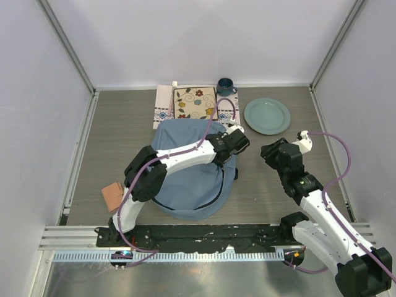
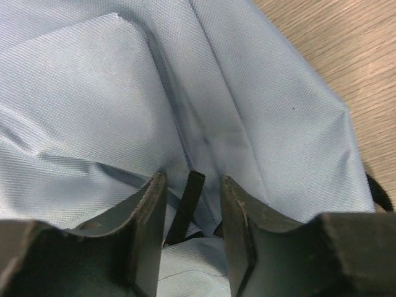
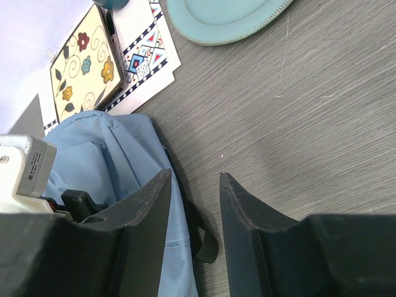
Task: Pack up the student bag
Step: Unzip the student bag at the center of the board.
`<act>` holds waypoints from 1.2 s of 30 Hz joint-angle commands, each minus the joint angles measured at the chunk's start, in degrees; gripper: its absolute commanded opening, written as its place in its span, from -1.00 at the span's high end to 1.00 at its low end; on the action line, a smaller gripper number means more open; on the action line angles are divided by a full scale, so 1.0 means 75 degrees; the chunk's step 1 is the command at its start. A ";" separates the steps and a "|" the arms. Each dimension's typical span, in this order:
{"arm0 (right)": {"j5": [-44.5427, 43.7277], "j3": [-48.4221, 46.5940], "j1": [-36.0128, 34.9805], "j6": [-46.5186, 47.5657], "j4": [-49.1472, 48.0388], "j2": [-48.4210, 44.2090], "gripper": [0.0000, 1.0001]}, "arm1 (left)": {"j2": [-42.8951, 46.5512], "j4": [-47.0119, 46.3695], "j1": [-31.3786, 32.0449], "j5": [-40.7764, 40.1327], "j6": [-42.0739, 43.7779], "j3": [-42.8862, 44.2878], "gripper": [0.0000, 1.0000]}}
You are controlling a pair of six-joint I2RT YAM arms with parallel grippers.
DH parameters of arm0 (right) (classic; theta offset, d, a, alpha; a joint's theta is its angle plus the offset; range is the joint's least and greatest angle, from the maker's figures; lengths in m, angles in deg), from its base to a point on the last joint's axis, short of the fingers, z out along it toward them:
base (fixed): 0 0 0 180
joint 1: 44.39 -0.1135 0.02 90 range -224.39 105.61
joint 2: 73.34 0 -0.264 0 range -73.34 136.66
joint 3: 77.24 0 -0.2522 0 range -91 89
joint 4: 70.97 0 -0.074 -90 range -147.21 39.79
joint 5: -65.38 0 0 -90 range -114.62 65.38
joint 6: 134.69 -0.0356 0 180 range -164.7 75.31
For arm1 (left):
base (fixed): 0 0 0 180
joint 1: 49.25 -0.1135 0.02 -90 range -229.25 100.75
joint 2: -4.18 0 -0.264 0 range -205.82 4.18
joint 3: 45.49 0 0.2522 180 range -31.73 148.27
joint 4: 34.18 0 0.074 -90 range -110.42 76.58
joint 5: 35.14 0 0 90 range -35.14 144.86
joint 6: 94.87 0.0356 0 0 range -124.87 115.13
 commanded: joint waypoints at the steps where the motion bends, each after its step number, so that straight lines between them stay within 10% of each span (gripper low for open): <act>1: -0.0155 -0.0002 0.0050 0.0072 -0.0104 -0.0070 0.15 | -0.0092 0.0466 -0.0002 -0.0542 0.0262 0.0222 0.20; 13: -0.0073 -0.0002 0.0062 0.0096 -0.0151 0.0024 0.15 | -0.0046 0.0501 0.0010 -0.0438 0.0216 0.0199 1.00; 22: 0.0874 0.0068 0.0050 0.0225 -0.0455 0.0234 0.15 | 0.0844 0.0465 -0.0118 -0.0449 -0.0557 0.0164 1.00; 36: 0.5644 -0.0200 -0.0066 0.1115 -0.2447 0.1476 0.16 | 0.1853 0.0384 -0.0681 0.0008 -0.1917 -0.0656 1.00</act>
